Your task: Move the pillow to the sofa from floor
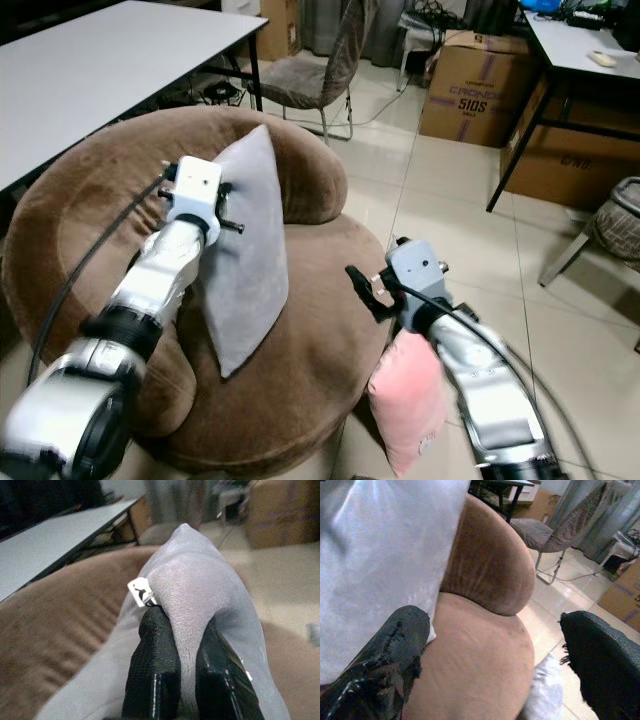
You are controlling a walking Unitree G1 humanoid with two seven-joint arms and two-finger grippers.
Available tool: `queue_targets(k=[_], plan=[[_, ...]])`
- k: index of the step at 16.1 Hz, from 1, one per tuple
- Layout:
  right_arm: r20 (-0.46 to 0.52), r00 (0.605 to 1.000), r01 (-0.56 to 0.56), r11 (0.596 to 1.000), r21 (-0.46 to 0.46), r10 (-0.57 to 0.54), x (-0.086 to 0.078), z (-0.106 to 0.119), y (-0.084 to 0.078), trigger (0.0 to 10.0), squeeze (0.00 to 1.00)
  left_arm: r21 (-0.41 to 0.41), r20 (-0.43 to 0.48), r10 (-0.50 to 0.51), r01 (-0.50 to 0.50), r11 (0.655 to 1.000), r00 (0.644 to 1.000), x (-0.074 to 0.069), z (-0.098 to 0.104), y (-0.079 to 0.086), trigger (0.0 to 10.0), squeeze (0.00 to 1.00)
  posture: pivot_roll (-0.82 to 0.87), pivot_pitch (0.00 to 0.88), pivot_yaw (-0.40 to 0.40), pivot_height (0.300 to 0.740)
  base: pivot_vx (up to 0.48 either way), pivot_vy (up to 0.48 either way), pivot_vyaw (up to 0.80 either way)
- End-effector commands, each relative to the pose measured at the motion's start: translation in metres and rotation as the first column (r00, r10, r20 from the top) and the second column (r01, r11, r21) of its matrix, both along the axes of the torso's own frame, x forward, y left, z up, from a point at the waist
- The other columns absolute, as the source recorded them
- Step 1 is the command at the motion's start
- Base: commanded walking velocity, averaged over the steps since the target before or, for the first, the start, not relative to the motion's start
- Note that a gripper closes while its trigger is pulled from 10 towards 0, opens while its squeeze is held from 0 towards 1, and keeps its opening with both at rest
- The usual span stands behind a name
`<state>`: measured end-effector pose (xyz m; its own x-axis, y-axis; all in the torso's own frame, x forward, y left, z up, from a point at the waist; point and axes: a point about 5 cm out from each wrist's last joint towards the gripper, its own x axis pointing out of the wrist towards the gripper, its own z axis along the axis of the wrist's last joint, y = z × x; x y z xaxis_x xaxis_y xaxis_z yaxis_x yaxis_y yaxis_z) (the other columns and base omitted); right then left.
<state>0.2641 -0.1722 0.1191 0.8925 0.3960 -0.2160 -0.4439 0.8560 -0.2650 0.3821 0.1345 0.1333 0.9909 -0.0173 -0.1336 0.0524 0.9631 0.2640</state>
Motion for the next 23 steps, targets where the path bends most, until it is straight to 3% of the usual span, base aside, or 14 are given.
queue_targets(k=[1, 2, 3, 4, 6, 9, 11, 13, 16, 17, 18, 21, 22, 23], plan=[[0.02, 0.998, -0.06, 0.998, -0.025, 0.061, 0.002, 0.007, 0.0, 10.0, 0.0, 0.015, 0.047, 0.152, -0.153, 0.988, 0.987, 0.006, 0.01, 0.022, 10.0, 0.0, -0.04, 0.0, 0.037, 0.74, 0.0, 0.0, 0.0], [0.017, 0.997, -0.08, 0.996, -0.033, 0.08, 0.003, 0.007, 0.001, 10.0, 0.0, 0.027, 0.043, 0.196, -0.197, 0.98, 0.98, 0.006, 0.007, 0.029, 10.0, 0.0, -0.04, 0.0, 0.037, 0.74, 0.0, 0.0, 0.0], [0.008, 0.99, -0.138, 0.99, -0.031, 0.139, 0.004, 0.008, 0.004, 10.0, 0.0, 0.103, 0.053, 0.272, -0.277, 0.956, 0.961, 0.001, -0.001, 0.045, 10.0, 0.0, -0.03, 0.0, 0.041, 0.74, 0.0, 0.0, 0.0], [-0.013, 0.978, -0.208, 0.978, 0.023, 0.208, 0.005, 0.007, 0.01, 10.0, 0.0, 0.133, 0.071, 0.338, -0.345, 0.929, 0.938, -0.004, -0.006, 0.06, 10.0, 0.0, -0.03, 0.0, 0.038, 0.74, 0.0, 0.0, 0.0], [-0.025, 0.965, -0.26, 0.965, 0.039, 0.261, 0.006, 0.006, 0.013, 10.0, 0.0, 0.16, 0.1, 0.377, -0.389, 0.907, 0.921, -0.009, -0.007, 0.072, 10.0, 0.0, -0.02, 0.0, 0.031, 0.74, 0.0, 0.0, 0.0], [-0.05, 0.935, -0.346, 0.933, 0.094, 0.352, 0.01, 0.002, 0.021, 10.0, 0.0, 0.171, 0.179, 0.488, -0.516, 0.839, 0.854, -0.03, -0.017, 0.096, 10.0, 0.0, 0.0, 0.0, 0.014, 0.74, 0.0, 0.0, 0.0], [-0.043, 0.914, -0.394, 0.906, 0.151, 0.404, 0.01, 0.006, 0.03, 10.0, 0.0, 0.175, 0.204, 0.532, -0.566, 0.806, 0.822, -0.043, -0.023, 0.101, 10.0, 0.0, 0.01, 0.0, 0.011, 0.74, 0.0, 0.0, 0.0], [-0.045, 0.889, -0.444, 0.883, 0.155, 0.455, 0.012, 0.004, 0.036, 10.0, 0.0, 0.149, 0.152, 0.592, -0.61, 0.778, 0.792, -0.053, -0.035, 0.1, 10.0, 0.0, 0.02, 0.0, -0.001, 0.74, 0.0, 0.0, 0.0], [-0.066, 0.849, -0.502, 0.84, 0.207, 0.524, 0.012, 0.001, 0.039, 10.0, 0.0, 0.157, 0.112, 0.58, -0.591, 0.791, 0.807, -0.052, -0.041, 0.091, 10.0, 0.0, 0.01, 0.0, -0.003, 0.74, 0.0, 0.0, 0.0], [-0.11, 0.728, -0.625, 0.721, 0.299, 0.677, -0.002, -0.001, 0.039, 10.0, 0.0, 0.161, 0.033, 0.547, -0.545, 0.823, 0.836, -0.045, -0.048, 0.08, 10.0, 0.0, 0.01, 0.0, -0.002, 0.74, 0.0, 0.0, 0.0], [-0.132, 0.679, -0.67, 0.683, 0.291, 0.722, -0.008, -0.004, 0.036, 10.0, 0.0, 0.167, 0.006, 0.559, -0.552, 0.817, 0.829, -0.044, -0.05, 0.079, 10.0, 0.0, 0.01, 0.0, 0.002, 0.74, 0.0, 0.0, 0.0], [-0.161, 0.651, -0.678, 0.664, 0.315, 0.742, -0.005, -0.003, 0.03, 10.0, 0.0, 0.131, -0.064, 0.614, -0.603, 0.787, 0.787, -0.045, -0.052, 0.088, 10.0, 0.0, 0.0, 0.0, 0.016, 0.74, 0.0, 0.0, 0.0], [-0.154, 0.628, -0.699, 0.64, 0.321, 0.763, -0.006, 0.002, 0.03, 10.0, 0.0, 0.119, -0.082, 0.628, -0.618, 0.778, 0.774, -0.047, -0.053, 0.092, 10.0, 0.34, 0.0, 0.0, 0.02, 0.74, 0.0, 0.0, 0.0], [-0.149, 0.61, -0.712, 0.62, 0.329, 0.779, -0.007, 0.005, 0.03, 10.0, 0.0, 0.115, -0.088, 0.622, -0.612, 0.783, 0.778, -0.047, -0.053, 0.093, 10.0, 0.5, 0.0, 0.0, 0.02, 0.74, 0.0, 0.0, 0.0]])
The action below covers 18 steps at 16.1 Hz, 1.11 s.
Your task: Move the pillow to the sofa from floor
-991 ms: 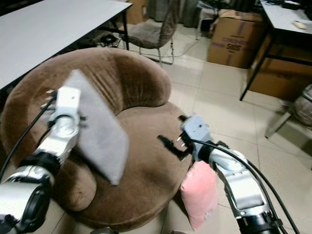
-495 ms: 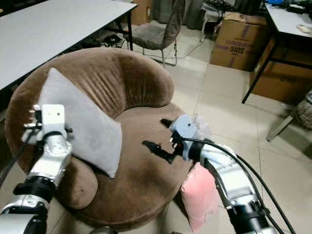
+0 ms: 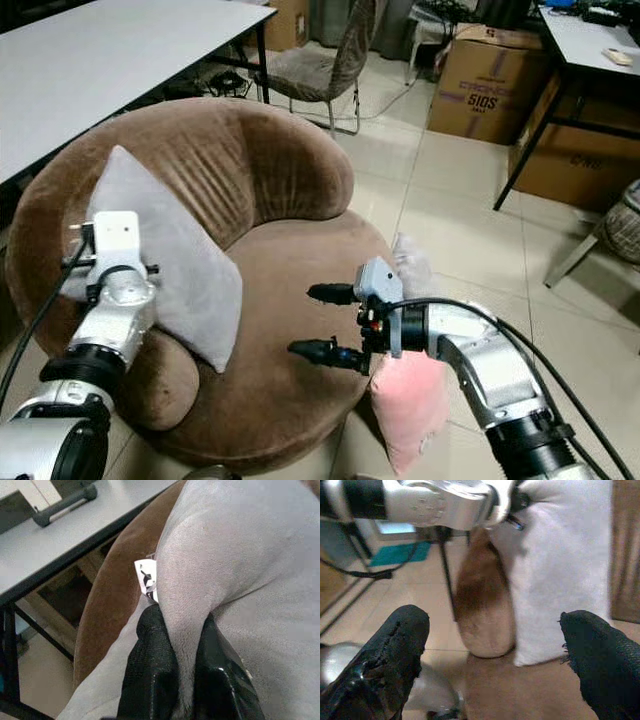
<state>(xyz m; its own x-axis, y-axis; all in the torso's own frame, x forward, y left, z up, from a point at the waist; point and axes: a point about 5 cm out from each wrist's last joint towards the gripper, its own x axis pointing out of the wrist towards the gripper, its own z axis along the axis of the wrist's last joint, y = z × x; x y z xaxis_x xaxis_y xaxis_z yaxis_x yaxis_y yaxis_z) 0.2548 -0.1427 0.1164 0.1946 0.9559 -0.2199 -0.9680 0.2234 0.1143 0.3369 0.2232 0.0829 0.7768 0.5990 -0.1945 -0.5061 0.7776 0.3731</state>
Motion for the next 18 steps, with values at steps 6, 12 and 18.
queue_targets(k=[6, 12, 18], plan=[[0.068, 0.994, -0.085, 0.996, -0.003, 0.085, 0.0, 0.016, 0.001, 10.0, 0.0, -0.062, 0.014, -0.032, 0.033, 0.997, 0.999, 0.0, 0.002, 0.01, 10.0, 1.0, 0.0, 0.0, 0.011, 0.74, 0.0, 0.0, 0.0], [0.044, 0.998, -0.055, 0.998, 0.015, 0.054, 0.006, 0.022, 0.001, 10.0, 0.0, -0.083, 0.212, -0.157, 0.178, 0.981, 0.965, 0.002, 0.035, 0.024, 10.0, 1.0, 0.0, 0.0, 0.012, 0.74, 0.0, 0.0, 0.0], [0.035, 0.99, 0.128, 0.968, 0.214, -0.139, 0.015, 0.037, 0.013, 10.0, 0.0, -0.012, 0.362, -0.196, 0.214, 0.977, 0.912, -0.016, 0.067, 0.042, 10.0, 1.0, 0.02, 0.0, 0.003, 0.74, 0.0, 0.0, 0.0]])
